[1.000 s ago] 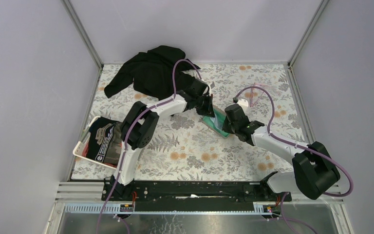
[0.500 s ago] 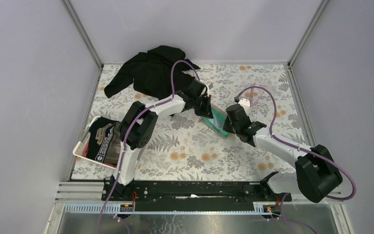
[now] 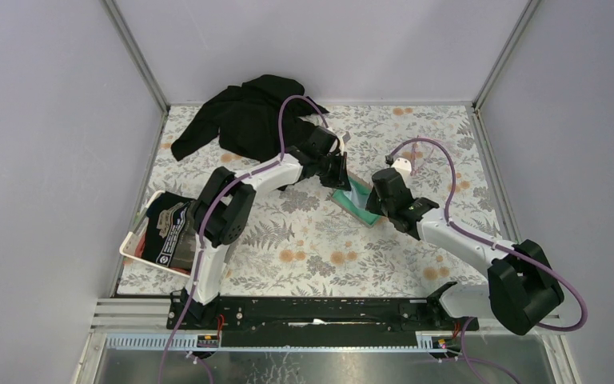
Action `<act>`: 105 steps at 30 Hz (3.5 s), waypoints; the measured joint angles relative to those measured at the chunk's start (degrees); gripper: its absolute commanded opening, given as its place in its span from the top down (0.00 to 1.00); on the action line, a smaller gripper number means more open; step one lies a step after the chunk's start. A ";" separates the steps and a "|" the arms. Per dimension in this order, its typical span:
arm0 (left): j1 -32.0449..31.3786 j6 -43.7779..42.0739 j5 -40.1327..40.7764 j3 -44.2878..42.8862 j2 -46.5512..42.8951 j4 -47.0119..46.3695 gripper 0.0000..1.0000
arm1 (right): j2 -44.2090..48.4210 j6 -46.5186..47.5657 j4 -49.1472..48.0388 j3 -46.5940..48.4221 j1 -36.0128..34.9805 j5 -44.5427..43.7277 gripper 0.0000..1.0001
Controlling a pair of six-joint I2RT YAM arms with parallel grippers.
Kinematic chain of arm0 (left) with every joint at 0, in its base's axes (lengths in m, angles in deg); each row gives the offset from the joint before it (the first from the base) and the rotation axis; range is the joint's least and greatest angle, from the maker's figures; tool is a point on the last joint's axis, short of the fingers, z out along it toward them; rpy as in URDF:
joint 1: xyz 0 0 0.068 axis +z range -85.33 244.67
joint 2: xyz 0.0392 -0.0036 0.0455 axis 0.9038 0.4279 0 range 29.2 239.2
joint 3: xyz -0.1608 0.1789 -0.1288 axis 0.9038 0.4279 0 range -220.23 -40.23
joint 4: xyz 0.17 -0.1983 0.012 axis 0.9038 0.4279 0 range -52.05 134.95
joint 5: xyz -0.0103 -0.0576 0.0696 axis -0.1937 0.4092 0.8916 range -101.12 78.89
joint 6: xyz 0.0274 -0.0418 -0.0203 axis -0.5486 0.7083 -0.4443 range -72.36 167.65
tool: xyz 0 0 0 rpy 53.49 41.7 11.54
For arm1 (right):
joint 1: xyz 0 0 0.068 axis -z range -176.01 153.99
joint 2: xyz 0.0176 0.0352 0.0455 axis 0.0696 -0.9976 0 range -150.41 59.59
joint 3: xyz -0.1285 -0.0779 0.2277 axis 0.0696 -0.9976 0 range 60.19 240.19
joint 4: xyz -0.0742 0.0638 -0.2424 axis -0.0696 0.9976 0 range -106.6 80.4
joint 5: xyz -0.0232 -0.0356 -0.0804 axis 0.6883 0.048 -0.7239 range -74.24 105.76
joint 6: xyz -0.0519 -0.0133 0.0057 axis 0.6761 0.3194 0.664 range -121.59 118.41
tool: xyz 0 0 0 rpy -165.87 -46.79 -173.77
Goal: Organize the sunglasses
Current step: Place the glasses cleaning cloth in the sunglasses case, then move the sunglasses to the center of the board.
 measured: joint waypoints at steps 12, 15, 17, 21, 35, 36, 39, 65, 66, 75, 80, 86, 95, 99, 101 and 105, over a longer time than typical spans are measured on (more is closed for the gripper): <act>0.87 -0.28 -0.85 0.00 0.17 -0.85 1.00 | 0.57 0.04 -0.31 -0.28 0.00 -1.57 1.00; 1.46 -0.50 -1.64 0.00 1.46 -1.66 1.00 | -0.13 0.02 -0.81 -0.85 0.00 -1.55 1.00; 1.70 -0.63 -2.12 0.00 2.69 -1.68 1.00 | -1.20 0.02 -1.27 -1.18 0.00 -1.51 1.00; 1.84 -0.76 -3.02 0.00 5.22 -1.57 1.00 | -2.80 -0.02 -1.95 -2.45 0.00 -1.38 1.00; 1.81 -2.25 -3.19 -0.61 5.79 0.48 1.00 | -3.91 -0.48 -3.34 -4.42 0.00 -0.04 1.00; 1.84 -2.54 -3.17 -1.20 5.97 1.18 1.00 | -3.91 -0.50 -3.41 -4.48 0.00 0.09 1.00; 1.86 -3.48 -3.15 -3.04 6.67 2.51 1.00 | -3.98 -0.52 -3.78 -4.66 0.00 0.50 1.00; 1.95 -4.96 -2.80 -5.22 8.50 6.69 0.91 | -8.79 -1.22 -6.80 -6.05 0.00 2.05 0.98; 1.95 -4.98 -2.69 -5.22 8.50 6.71 0.85 | -8.79 -1.20 -6.80 -6.05 0.00 2.05 0.96; 1.99 -4.24 -1.81 -5.33 7.54 6.91 0.58 | -4.52 -0.46 -2.25 -5.66 0.02 1.99 0.61; 2.36 -4.15 0.28 -5.31 5.60 8.07 0.58 | 1.55 0.15 0.63 -3.41 0.00 1.92 0.60; 2.54 -4.20 2.93 -3.52 -0.39 9.03 0.58 | 8.63 1.27 4.09 -0.94 0.02 -0.52 0.55; 2.95 -2.91 4.92 7.76 -13.57 8.35 0.59 | 18.32 3.61 10.03 -1.97 8.22 -5.53 0.44; 3.67 -0.83 5.11 17.09 -20.41 7.45 0.59 | 19.85 3.91 11.26 -3.96 14.91 -4.22 0.30; 3.76 0.31 5.07 21.27 -23.61 6.97 0.60 | 19.02 3.89 11.52 -4.11 17.88 -2.91 0.19; 3.67 2.82 4.31 27.39 -29.44 5.99 0.60 | 14.16 3.21 8.70 -4.09 22.71 -0.83 0.08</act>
